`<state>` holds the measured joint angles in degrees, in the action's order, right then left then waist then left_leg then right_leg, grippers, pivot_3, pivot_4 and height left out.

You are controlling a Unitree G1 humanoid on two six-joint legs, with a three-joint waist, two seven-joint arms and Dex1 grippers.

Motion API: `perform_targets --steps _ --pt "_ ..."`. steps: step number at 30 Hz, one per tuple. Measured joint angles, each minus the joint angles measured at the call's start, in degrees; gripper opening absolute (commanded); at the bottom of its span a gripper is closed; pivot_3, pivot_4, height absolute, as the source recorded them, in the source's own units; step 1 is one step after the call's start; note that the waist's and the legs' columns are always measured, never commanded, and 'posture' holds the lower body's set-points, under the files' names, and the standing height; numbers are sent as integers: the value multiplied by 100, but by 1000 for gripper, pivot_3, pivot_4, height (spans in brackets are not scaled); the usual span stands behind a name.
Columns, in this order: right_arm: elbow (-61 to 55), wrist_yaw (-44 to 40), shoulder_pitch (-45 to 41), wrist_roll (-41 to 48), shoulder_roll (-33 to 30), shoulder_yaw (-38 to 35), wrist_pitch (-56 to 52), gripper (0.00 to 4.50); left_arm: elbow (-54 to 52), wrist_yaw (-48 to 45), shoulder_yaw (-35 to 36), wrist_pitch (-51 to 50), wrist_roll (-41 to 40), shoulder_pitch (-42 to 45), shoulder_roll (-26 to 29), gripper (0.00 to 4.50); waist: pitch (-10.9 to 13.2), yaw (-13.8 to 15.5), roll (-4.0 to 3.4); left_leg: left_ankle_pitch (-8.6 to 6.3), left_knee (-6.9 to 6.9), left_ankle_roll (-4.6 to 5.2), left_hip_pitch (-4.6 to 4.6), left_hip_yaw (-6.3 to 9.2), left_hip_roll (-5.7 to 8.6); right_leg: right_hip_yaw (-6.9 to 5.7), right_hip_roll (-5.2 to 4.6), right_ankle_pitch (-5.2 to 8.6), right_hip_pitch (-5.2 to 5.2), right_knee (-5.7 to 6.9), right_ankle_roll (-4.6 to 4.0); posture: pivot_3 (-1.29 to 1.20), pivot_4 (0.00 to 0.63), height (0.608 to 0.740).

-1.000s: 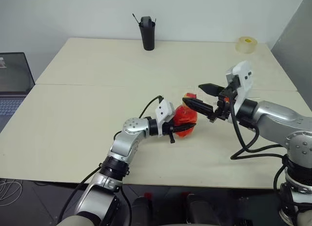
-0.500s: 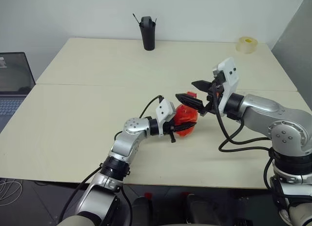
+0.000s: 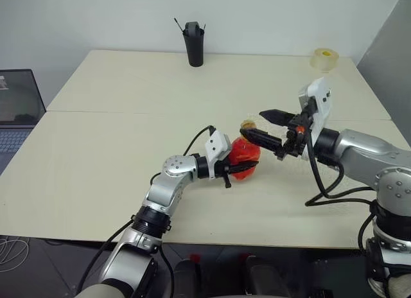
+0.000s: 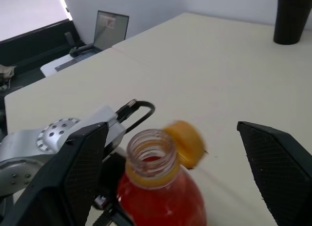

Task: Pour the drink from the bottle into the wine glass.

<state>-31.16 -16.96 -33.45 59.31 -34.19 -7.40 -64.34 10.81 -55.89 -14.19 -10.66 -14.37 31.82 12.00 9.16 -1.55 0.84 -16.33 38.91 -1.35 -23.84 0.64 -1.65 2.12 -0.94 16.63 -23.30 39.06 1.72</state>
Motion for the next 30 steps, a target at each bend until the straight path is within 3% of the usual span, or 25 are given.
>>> perform_targets --steps 13,17,20,23,30 --pt "-70 26 72 278 -202 -168 1 4500 26 24 73 7 0 2 118 871 0 3 0 0 0 0 0 1 0 -1 0 0 0 -1 0 0 150 740" --pt "-117 -233 275 663 -742 -889 41 4500 341 381 534 98 -6 31 262 871 0 11 0 0 0 1 0 1 0 -2 0 0 0 -1 0 0 150 740" --pt "-277 -470 774 714 -987 -984 112 4500 901 975 1114 170 -7 140 358 871 0 -5 1 -1 0 2 2 1 -1 1 1 0 1 0 0 0 150 740" --pt "-379 -526 1048 451 -997 -595 161 4500 1397 1522 1644 370 -1 317 466 871 0 -19 1 -1 0 2 4 0 0 2 2 0 0 2 0 0 150 740" --pt "-242 -87 624 -647 -38 911 425 4500 2767 2653 2370 1154 190 891 827 871 -1 -8 5 0 1 -1 -1 3 3 -6 -2 0 -2 -1 1 0 150 740"
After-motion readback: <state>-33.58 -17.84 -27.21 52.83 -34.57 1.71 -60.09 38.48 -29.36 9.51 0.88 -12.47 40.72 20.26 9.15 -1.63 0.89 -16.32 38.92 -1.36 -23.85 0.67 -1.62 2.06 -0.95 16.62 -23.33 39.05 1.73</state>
